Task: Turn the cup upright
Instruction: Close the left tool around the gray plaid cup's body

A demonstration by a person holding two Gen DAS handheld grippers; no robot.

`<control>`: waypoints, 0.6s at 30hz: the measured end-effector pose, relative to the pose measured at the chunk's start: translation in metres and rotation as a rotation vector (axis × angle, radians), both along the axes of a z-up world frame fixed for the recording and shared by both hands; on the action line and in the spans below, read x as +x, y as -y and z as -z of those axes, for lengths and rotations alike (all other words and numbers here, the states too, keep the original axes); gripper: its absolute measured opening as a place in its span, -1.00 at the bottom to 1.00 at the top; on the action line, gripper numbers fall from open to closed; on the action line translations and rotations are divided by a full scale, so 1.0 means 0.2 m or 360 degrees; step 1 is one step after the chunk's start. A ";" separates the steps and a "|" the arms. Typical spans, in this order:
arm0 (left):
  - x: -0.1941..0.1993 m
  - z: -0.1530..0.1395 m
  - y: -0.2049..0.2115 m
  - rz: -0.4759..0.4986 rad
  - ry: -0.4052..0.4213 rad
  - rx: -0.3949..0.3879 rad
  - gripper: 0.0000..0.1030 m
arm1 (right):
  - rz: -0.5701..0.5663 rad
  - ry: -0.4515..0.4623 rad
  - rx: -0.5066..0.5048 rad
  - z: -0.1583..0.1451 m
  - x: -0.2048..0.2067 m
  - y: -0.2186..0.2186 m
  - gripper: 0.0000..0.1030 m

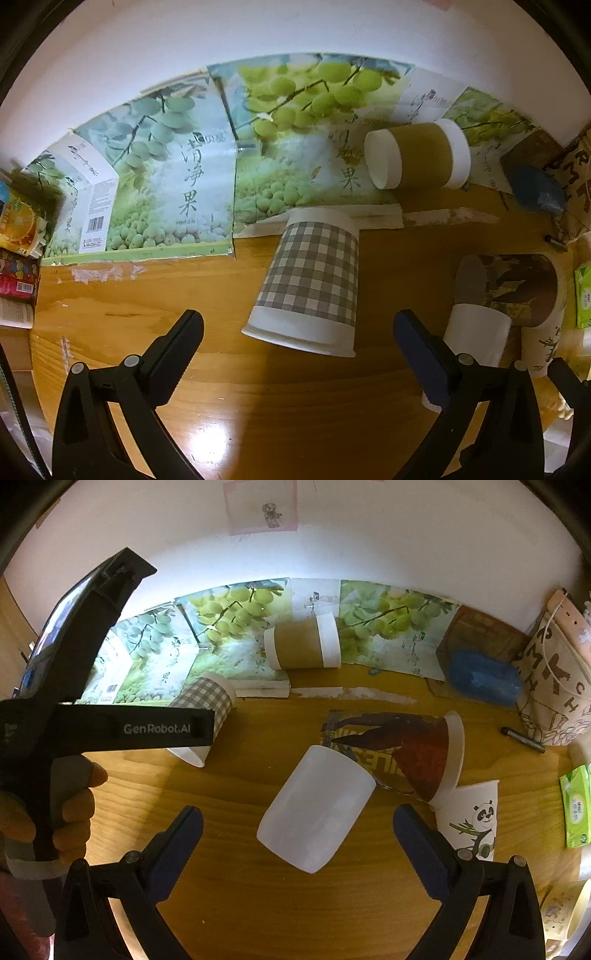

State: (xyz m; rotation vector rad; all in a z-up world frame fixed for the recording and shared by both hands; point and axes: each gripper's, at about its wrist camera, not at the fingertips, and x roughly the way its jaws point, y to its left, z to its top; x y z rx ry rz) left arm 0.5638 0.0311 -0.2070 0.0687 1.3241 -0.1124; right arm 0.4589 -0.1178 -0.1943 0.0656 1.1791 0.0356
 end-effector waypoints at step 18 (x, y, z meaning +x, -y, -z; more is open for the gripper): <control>0.03 0.13 0.02 0.0029 -0.0124 0.0017 0.73 | 0.0018 -0.0041 0.0027 0.02 0.02 0.02 0.99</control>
